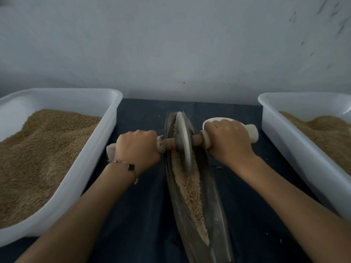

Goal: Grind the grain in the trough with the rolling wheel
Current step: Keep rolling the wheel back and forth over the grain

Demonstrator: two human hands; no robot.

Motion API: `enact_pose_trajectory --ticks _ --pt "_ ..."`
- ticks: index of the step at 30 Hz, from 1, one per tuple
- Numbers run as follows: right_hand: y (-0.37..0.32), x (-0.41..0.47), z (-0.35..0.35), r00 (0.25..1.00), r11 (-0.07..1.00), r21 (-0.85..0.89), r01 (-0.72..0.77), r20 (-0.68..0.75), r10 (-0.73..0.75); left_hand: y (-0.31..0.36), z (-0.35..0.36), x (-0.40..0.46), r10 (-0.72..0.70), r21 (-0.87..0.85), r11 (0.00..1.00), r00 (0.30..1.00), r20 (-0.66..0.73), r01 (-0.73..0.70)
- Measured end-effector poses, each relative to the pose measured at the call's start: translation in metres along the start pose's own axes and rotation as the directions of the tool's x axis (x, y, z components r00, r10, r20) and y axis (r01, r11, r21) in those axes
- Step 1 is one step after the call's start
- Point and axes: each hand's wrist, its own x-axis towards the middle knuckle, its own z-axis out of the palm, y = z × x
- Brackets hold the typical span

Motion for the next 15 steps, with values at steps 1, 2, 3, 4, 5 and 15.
enact_pose_trajectory --ticks 1,2,3,4,5,15 --pt "-0.004 -0.01 -0.006 0.999 1.0 0.005 0.004 -0.046 -0.003 0.0 -0.001 -0.009 0.007 0.005 1.0 1.0 -0.001 -0.006" --pt "-0.008 -0.02 -0.012 0.997 1.0 0.01 0.017 -0.077 -0.016 -0.001 -0.001 -0.02 0.008 0.001 1.0 1.0 0.004 -0.008" --pt "-0.012 -0.03 -0.019 0.995 0.999 0.01 0.039 -0.096 -0.038 -0.001 -0.003 -0.031 0.007 -0.012 1.0 1.0 0.007 -0.007" --pt "-0.014 -0.038 -0.026 0.993 0.998 0.01 0.065 -0.102 -0.063 -0.001 -0.005 -0.042 0.004 -0.031 1.0 1.0 0.01 -0.003" --pt "-0.016 -0.045 -0.034 0.992 0.996 0.012 0.083 -0.099 -0.081 -0.001 -0.008 -0.052 -0.002 -0.049 0.999 1.0 0.009 0.002" --pt "-0.015 -0.091 -0.073 0.992 0.995 0.035 0.094 -0.092 -0.091 0.009 -0.045 -0.106 0.128 0.043 0.991 0.987 -0.093 -0.125"
